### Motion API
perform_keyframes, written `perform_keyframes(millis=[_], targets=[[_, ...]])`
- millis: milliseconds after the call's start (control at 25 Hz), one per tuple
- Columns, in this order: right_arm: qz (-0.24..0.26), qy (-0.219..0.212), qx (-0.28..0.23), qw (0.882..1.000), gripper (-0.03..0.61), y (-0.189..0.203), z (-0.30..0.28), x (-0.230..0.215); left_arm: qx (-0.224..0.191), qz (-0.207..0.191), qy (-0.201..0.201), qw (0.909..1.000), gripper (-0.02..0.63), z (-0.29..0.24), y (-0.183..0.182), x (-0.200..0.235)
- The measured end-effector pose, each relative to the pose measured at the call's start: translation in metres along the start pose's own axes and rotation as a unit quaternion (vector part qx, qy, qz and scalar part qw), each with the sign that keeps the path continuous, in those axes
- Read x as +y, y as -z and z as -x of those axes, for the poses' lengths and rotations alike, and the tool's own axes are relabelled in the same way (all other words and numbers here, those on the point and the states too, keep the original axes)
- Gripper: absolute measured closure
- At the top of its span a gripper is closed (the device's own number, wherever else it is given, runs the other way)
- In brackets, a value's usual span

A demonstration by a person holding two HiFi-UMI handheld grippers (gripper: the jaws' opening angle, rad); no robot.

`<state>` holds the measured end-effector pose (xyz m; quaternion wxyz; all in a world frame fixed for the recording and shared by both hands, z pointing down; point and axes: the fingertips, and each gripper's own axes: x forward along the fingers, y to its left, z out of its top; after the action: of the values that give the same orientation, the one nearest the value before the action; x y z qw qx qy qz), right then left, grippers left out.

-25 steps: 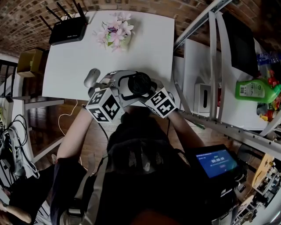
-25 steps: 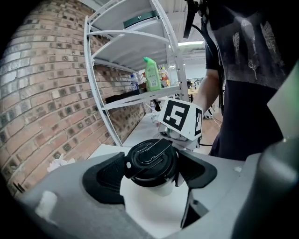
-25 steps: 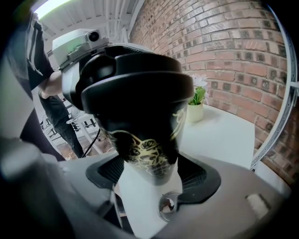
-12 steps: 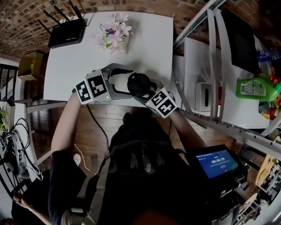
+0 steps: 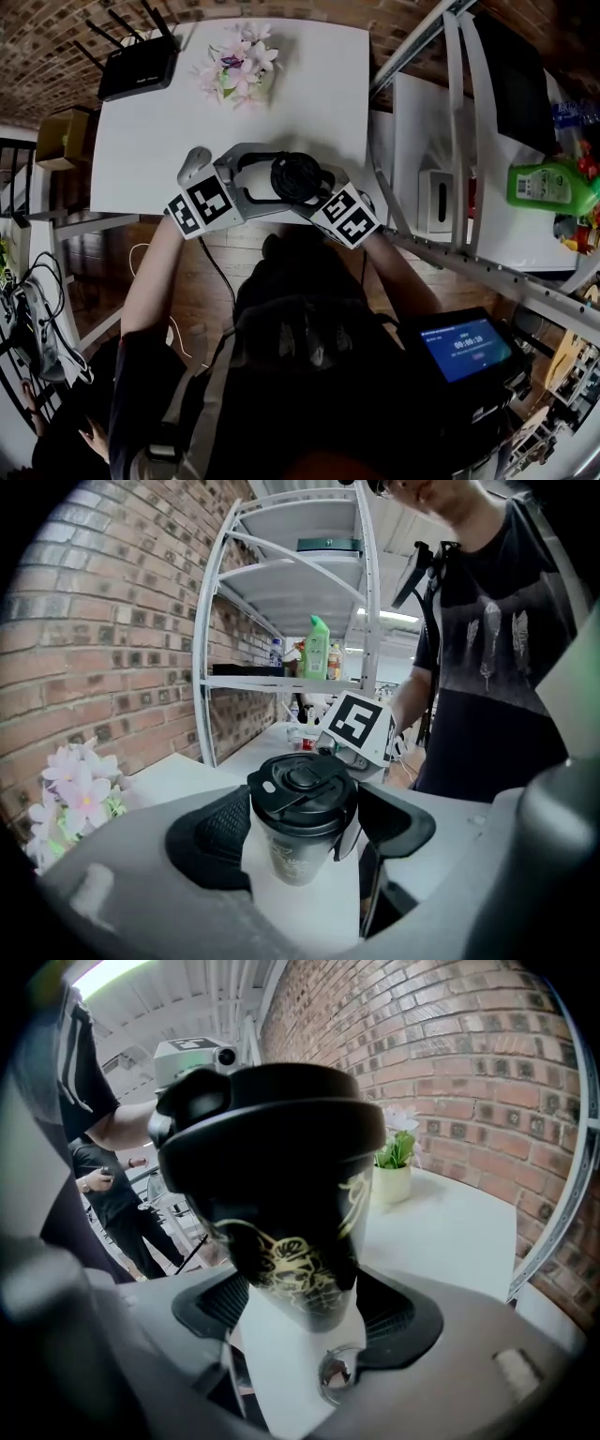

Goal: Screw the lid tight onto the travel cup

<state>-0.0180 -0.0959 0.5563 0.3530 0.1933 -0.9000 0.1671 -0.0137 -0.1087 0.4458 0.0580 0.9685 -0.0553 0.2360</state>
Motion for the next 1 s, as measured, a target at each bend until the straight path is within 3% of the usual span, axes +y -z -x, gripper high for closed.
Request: perform_keyframes(millis=[280,800,1000], targets=[[-0.001,0.003,0.0,1.0,0.218,0.001,-0.001,0.0,-0.022,0.019,-0.057,0.998,0.247,0.002,0.002,-0.001],[-0.004,0.0,-0.005,1.0,0.218,0.0,-0.002,0.0,0.008,0.04,-0.037,0.9985,0.239,0.023,0.005,0.005],[-0.005,-0.001,-0.006,1.0,0.218,0.001,-0.001,0.0,-0.004,0.017,-0.053,0.9985,0.239,0.029,0.001,-0.003]])
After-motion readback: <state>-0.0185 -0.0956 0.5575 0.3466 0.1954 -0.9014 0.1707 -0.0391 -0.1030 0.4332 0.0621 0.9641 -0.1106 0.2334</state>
